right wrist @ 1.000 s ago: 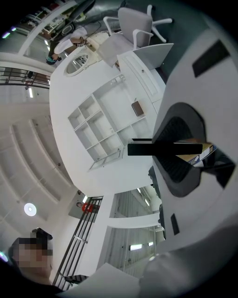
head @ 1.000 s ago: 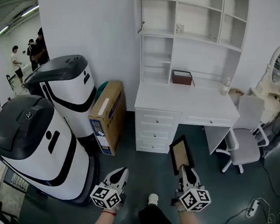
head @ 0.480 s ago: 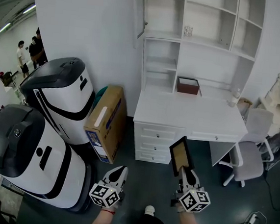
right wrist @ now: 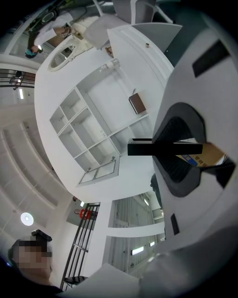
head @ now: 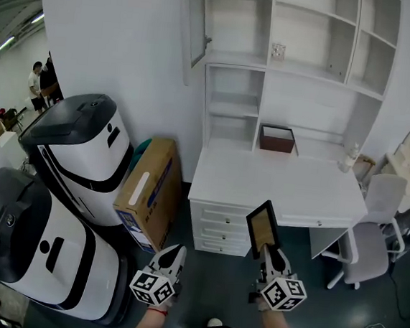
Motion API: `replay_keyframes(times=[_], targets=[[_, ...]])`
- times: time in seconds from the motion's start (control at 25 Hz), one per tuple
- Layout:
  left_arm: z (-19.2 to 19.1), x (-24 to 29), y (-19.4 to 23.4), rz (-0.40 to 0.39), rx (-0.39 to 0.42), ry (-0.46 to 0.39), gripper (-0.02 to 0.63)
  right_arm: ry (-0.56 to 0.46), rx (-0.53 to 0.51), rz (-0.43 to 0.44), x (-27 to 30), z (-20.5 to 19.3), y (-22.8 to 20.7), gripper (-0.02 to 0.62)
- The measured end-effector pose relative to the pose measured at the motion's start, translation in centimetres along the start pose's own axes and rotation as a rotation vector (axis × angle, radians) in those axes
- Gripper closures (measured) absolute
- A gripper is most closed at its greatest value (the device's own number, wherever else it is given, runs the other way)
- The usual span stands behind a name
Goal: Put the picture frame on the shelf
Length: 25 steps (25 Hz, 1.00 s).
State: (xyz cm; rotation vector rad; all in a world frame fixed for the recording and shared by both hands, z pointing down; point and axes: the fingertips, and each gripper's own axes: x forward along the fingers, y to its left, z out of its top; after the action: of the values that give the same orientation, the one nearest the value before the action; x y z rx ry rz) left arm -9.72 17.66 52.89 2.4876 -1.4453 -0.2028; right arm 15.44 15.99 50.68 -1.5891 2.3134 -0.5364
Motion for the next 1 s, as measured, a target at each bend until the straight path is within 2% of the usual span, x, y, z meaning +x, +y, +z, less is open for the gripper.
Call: replay_keyframes(times=[0.56,1.0], targets=[[-0.4,5.7,3.9,0.023,-0.018,0.018,0.603,0.037,0.009,0.018,7.5,-0.7,-2.3,0.528],[2.0,14.3,9.1,-0.027,0.001,0.028,0.601,0.021,0.017,-0.011,16.1,-0.2,-4.1,0.528]])
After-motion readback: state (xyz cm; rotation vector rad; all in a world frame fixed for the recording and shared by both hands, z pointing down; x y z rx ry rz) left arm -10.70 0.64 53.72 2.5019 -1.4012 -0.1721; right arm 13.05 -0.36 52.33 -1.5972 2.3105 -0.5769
